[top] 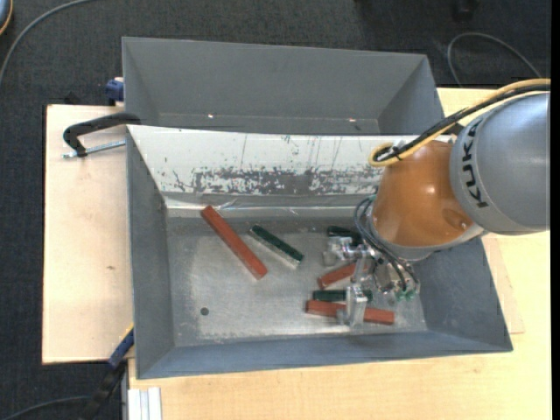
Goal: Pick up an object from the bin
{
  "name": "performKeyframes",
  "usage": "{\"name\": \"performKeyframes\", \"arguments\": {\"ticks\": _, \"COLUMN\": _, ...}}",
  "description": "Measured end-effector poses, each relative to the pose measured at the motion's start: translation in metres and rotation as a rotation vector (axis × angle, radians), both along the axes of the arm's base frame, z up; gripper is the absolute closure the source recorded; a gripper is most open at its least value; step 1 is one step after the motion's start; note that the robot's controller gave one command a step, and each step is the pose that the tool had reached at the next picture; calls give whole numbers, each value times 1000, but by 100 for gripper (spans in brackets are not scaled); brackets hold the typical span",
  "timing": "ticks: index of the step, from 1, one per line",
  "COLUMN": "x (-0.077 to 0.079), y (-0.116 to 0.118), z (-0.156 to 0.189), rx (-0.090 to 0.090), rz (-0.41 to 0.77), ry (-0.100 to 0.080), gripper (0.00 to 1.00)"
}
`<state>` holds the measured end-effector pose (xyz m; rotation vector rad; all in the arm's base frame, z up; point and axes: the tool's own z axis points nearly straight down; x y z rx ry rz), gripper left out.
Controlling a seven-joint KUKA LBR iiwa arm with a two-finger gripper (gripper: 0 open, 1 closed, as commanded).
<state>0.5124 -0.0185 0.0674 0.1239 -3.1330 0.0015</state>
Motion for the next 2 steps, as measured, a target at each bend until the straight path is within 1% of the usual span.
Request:
{"name": "performKeyframes", "arguments": {"ticks": 1, "x": 3, "y": 3, "z": 5, "rx": 2, "rz": 3, "ry": -9, "gripper": 100}}
{"name": "performKeyframes", "arguments": {"ticks": 2, "x": 8, "y": 21, "z": 152, "rx": 2, "rz": 39, "ry": -21, "gripper": 100}}
